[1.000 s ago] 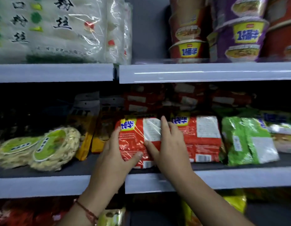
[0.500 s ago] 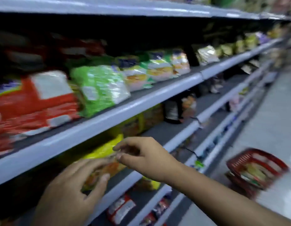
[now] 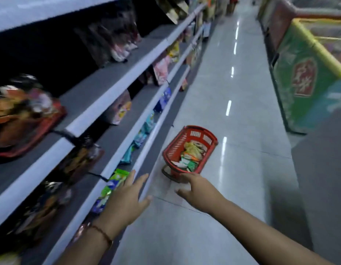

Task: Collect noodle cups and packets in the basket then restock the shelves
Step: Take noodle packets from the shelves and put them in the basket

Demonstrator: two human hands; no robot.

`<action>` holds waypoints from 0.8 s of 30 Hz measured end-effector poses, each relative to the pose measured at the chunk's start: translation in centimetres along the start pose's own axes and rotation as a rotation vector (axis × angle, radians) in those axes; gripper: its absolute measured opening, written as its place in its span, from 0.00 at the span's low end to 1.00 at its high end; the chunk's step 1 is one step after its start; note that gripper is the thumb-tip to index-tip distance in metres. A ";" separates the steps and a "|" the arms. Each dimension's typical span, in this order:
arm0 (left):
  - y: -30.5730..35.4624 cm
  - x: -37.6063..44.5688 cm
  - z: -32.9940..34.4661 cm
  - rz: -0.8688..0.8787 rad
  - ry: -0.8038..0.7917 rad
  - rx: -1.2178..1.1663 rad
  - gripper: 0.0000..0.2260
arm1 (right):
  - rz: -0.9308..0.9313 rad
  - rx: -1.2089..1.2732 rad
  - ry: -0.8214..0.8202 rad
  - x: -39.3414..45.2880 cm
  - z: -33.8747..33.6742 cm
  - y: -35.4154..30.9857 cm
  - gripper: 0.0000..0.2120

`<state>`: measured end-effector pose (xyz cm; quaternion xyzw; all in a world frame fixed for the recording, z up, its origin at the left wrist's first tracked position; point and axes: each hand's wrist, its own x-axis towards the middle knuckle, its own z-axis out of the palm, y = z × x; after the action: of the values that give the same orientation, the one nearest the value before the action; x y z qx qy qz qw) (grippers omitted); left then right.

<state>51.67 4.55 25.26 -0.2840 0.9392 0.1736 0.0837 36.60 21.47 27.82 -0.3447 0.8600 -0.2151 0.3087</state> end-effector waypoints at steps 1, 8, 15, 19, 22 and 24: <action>1.1 3.2 0.6 -0.005 -0.036 -0.024 0.33 | 0.056 0.046 -0.001 2.1 -1.2 1.4 0.25; 3.2 26.0 8.0 -0.087 -0.251 -0.285 0.30 | 0.455 0.308 -0.057 19.2 -4.7 11.5 0.25; 0.6 45.8 17.5 -0.342 -0.389 -0.598 0.08 | 0.704 0.507 -0.051 37.7 -2.2 20.2 0.23; -0.2 53.6 24.0 -0.415 -0.507 -0.621 0.01 | 0.784 0.547 -0.102 46.1 1.0 24.9 0.19; -0.5 58.3 30.3 -0.446 -0.575 -0.638 0.13 | 0.865 0.609 -0.152 53.0 5.3 29.3 0.24; -0.1 61.3 33.9 -0.460 -0.610 -0.617 0.11 | 0.920 0.689 -0.168 57.3 8.3 32.2 0.22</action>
<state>3.17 -13.81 -21.83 -0.4320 0.6895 0.4962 0.3030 -5.38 0.15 -18.86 0.1689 0.7745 -0.2982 0.5317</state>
